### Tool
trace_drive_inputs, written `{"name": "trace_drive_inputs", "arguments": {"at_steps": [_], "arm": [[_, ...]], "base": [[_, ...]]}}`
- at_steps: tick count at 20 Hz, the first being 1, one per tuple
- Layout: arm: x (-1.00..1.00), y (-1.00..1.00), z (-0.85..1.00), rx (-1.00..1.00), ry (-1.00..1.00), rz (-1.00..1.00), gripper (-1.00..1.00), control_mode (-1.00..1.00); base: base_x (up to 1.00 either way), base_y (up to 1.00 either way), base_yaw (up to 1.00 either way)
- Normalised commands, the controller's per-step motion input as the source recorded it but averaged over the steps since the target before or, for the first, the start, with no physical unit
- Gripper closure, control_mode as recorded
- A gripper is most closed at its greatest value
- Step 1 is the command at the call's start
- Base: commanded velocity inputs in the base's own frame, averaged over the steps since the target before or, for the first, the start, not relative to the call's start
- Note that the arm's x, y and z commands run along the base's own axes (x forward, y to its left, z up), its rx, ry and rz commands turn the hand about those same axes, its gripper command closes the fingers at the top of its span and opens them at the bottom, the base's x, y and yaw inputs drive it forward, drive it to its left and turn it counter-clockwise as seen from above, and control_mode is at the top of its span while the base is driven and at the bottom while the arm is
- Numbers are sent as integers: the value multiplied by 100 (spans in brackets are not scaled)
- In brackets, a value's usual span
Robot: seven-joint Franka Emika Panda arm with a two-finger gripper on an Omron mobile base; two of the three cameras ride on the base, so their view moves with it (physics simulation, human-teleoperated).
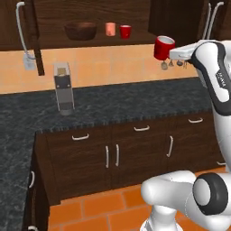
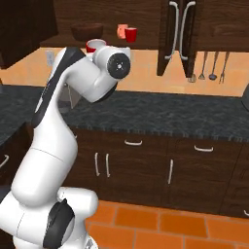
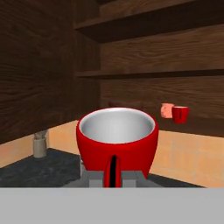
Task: Gather all objects into one cabinet and sort the glasses and bowls to opposite sides.
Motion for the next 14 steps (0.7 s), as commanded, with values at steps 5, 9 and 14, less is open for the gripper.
{"name": "trace_drive_inputs", "arguments": {"at_steps": [5, 9, 14], "arm": [[0, 0, 0, 0, 0, 0, 100, 100], [0, 0, 0, 0, 0, 0, 100, 100], [0, 0, 0, 0, 0, 0, 100, 100]], "base": [[63, 51, -19], [59, 51, -23], [44, 20, -26]]}}
